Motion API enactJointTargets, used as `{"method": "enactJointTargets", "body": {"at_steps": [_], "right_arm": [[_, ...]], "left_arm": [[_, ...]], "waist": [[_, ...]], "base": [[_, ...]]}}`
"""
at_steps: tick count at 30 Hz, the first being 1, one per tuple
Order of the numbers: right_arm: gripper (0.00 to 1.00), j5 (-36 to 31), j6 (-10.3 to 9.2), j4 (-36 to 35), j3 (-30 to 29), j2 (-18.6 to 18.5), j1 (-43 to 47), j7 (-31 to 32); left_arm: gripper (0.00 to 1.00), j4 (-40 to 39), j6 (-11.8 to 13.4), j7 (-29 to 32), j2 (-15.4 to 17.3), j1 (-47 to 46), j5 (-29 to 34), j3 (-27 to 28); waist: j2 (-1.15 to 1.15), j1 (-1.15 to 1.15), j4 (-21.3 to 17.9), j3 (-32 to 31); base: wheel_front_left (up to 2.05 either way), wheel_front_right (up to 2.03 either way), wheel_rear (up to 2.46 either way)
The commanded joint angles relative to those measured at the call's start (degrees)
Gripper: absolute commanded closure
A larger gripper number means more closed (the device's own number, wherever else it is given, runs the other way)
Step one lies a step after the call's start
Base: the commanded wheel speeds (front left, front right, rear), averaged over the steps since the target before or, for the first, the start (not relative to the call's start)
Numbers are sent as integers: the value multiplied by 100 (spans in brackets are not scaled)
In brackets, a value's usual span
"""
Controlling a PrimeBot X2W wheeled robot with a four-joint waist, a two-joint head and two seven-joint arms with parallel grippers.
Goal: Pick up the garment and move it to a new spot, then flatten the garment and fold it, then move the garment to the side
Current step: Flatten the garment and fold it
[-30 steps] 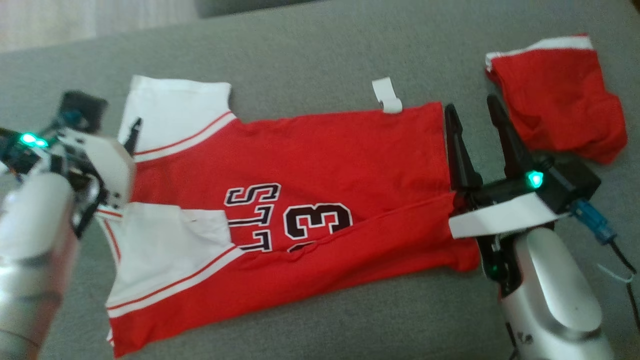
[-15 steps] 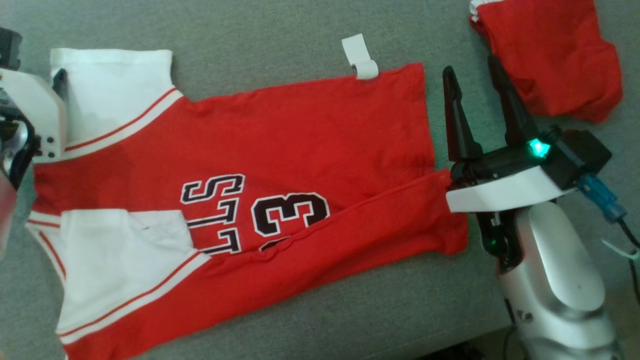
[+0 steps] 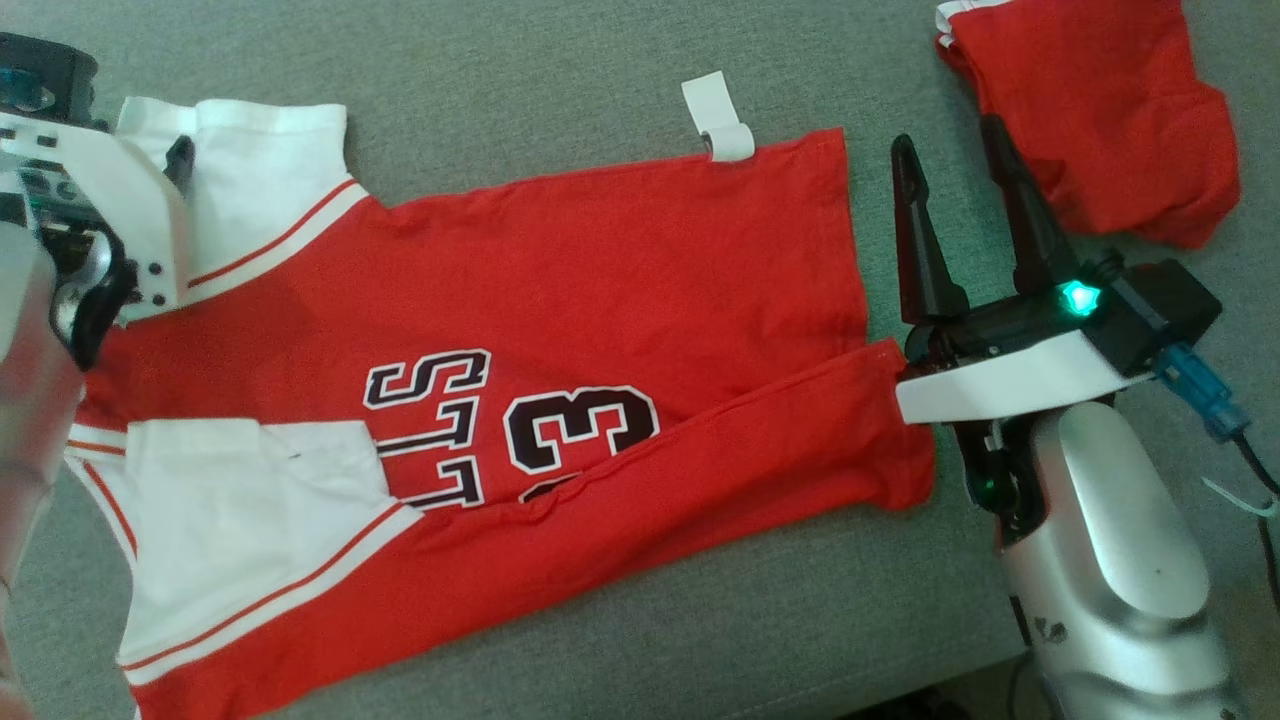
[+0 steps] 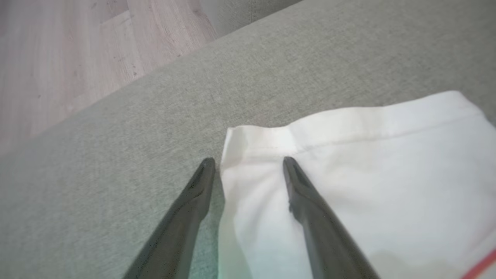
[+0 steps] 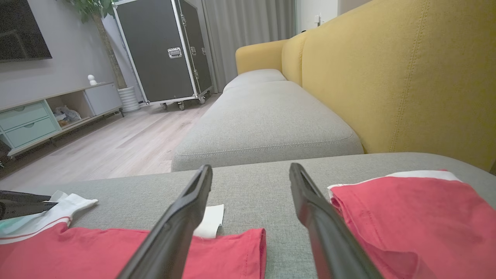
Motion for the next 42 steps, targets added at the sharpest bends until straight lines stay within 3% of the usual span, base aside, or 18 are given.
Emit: {"method": "enactJointTargets", "body": {"at_steps": [1,2,7,14,22,26,30,42], "right_arm": [[0,-9,-4,-136,107,-2,-69,-44],[0,-15,-4,-127,112,-2,-78,-40],[0,-201,-4,-32,115,-2,-176,191],[0,-400,-4,268,20,-192,-551,1154],[0,226,-4,1298,69,-1165,-1097,2677],[0,432,-4,1940,414,-1663,-1263,3326],[0,566,-4,2456,530,-1991,-1466,3446],[0,842,-4,3403,1350,-2123,-1879,3727]], "left_arm": [[85,-99,9,212,229,-53,-184,-30],[100,-136,9,291,242,-29,-288,-107],[100,-250,9,-117,295,-48,-549,-316],[100,-369,9,-1198,-53,-113,-630,-269],[100,-993,9,-1992,-412,117,-488,-656],[100,-1349,21,-2147,-503,310,-425,-785],[100,-1687,62,-2170,-536,467,-447,-835],[100,-2175,218,-2038,-381,555,-472,-867]], "waist": [[0,0,11,-29],[0,0,20,-45],[0,0,200,-244],[0,0,707,-642],[0,0,1618,-972],[0,0,1896,-953],[0,0,2066,-881],[0,0,2126,-722]], "base": [[0,0,0],[0,0,0],[0,0,0],[0,0,0],[0,0,0],[0,0,0],[0,0,0],[0,0,0]]}}
